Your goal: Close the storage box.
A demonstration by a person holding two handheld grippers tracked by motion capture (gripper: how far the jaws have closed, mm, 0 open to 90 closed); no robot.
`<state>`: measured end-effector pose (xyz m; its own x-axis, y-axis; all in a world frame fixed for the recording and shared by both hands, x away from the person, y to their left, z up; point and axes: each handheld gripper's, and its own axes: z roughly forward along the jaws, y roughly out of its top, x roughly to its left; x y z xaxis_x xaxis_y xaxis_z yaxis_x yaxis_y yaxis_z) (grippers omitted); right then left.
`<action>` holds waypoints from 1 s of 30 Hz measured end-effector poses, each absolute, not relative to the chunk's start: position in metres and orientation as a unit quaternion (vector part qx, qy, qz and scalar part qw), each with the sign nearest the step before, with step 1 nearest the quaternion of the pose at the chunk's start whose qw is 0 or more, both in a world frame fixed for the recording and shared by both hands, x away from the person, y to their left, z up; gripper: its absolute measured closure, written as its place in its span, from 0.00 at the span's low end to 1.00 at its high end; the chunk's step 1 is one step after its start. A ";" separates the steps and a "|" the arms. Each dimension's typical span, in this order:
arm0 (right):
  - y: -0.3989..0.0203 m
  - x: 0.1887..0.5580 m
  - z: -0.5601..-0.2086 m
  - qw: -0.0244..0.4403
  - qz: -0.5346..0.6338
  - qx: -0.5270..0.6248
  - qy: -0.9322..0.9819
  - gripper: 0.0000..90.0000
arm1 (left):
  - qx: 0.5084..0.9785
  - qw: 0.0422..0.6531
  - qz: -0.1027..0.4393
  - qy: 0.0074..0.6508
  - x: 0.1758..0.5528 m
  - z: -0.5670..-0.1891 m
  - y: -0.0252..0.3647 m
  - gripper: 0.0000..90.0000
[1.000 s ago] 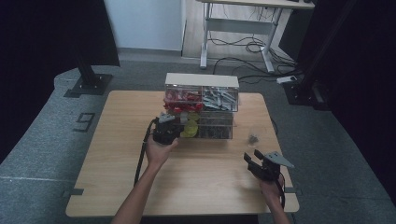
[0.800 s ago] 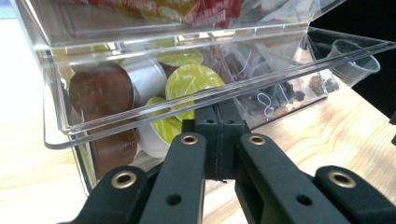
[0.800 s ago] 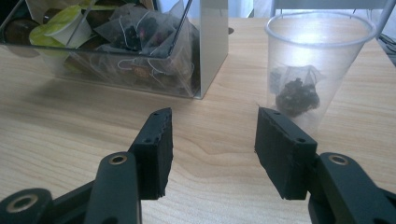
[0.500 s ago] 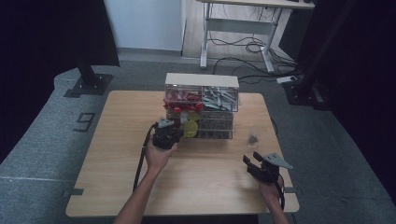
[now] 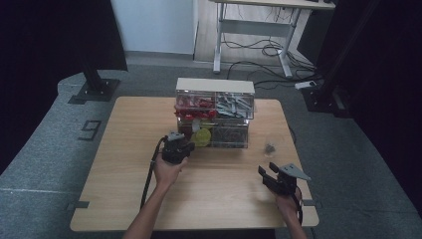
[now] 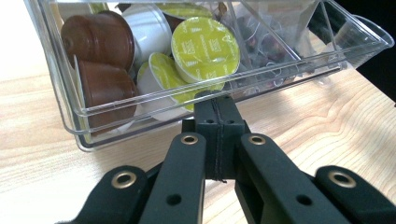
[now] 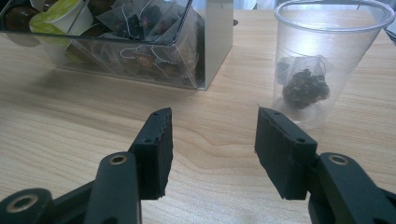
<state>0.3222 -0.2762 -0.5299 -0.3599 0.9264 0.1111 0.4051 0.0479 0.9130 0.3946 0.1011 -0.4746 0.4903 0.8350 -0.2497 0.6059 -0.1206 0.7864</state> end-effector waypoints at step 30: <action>-0.274 0.322 -0.533 0.268 0.475 0.494 0.677 0.52 | 0.741 0.442 0.130 0.489 0.390 -0.497 0.105 0.93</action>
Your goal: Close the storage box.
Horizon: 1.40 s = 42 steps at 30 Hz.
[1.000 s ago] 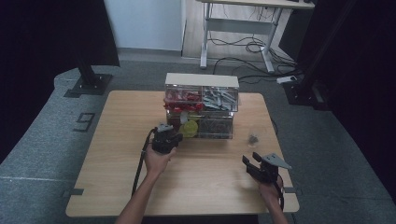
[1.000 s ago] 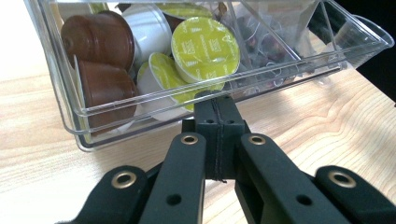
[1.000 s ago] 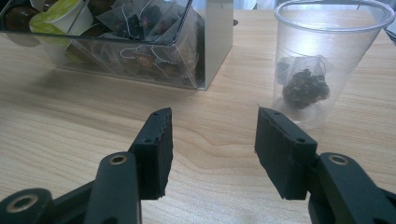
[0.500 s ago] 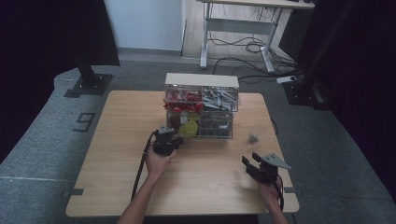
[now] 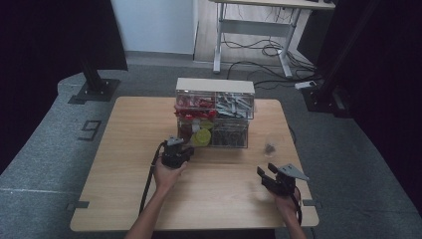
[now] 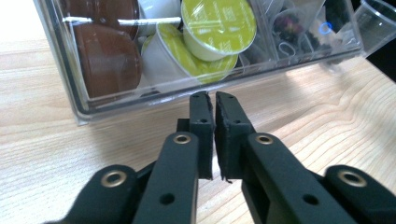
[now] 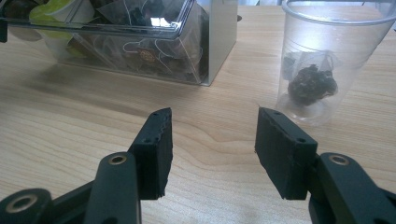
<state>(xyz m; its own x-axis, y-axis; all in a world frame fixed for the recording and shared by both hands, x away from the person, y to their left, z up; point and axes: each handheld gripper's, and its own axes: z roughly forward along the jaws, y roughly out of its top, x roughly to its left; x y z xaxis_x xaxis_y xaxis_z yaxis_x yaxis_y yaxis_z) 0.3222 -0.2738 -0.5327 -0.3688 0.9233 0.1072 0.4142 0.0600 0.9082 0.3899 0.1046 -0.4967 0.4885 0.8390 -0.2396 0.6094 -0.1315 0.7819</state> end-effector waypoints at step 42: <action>-0.295 0.304 -0.549 0.237 0.438 0.495 0.712 0.48 | 0.773 0.401 0.151 0.468 0.307 -0.526 0.176 0.62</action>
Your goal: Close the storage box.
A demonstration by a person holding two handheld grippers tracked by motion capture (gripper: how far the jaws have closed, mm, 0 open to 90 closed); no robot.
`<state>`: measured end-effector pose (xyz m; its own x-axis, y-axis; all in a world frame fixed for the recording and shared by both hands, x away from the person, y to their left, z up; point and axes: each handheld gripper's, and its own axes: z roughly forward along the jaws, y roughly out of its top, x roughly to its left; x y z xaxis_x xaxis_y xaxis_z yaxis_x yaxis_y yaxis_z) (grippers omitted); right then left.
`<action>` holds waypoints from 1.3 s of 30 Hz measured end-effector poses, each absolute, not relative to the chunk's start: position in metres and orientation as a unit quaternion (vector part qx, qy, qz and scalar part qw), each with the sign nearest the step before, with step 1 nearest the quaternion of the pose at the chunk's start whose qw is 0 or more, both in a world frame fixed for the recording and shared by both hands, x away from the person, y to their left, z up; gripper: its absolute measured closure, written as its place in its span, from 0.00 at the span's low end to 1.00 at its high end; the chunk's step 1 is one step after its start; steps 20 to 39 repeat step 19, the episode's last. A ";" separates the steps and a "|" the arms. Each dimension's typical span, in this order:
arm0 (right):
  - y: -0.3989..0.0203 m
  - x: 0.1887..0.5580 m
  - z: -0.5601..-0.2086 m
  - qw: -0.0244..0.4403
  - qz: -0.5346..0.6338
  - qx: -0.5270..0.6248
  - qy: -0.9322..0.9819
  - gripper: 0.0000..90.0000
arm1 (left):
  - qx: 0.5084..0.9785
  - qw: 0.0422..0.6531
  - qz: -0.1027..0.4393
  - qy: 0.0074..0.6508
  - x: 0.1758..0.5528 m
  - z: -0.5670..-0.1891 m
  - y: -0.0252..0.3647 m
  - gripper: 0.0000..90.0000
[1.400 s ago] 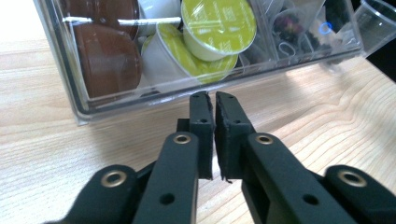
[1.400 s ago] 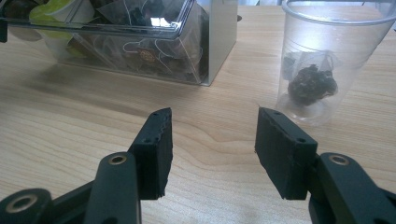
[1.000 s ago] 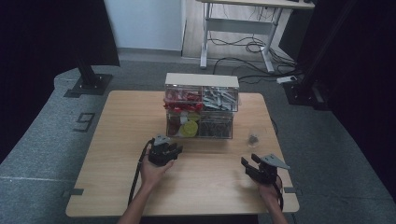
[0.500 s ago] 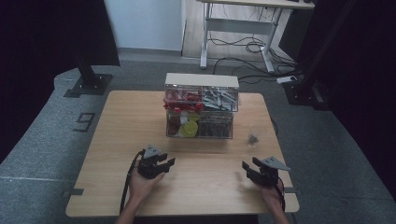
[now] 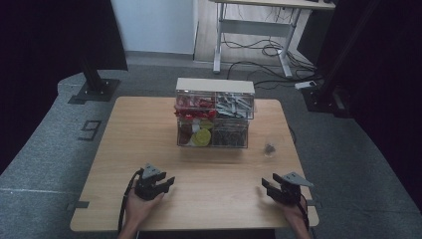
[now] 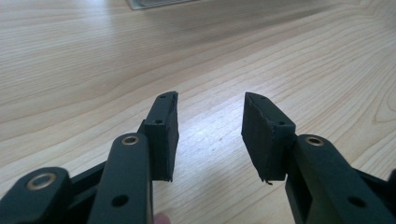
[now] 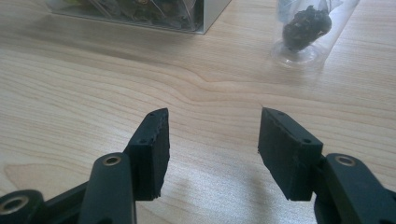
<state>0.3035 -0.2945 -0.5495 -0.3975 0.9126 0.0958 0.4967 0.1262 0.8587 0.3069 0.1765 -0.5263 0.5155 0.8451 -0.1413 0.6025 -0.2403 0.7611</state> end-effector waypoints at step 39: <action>-0.293 0.305 -0.551 0.231 0.436 0.490 0.719 0.47 | 0.764 0.404 0.156 0.478 0.308 -0.531 0.184 0.59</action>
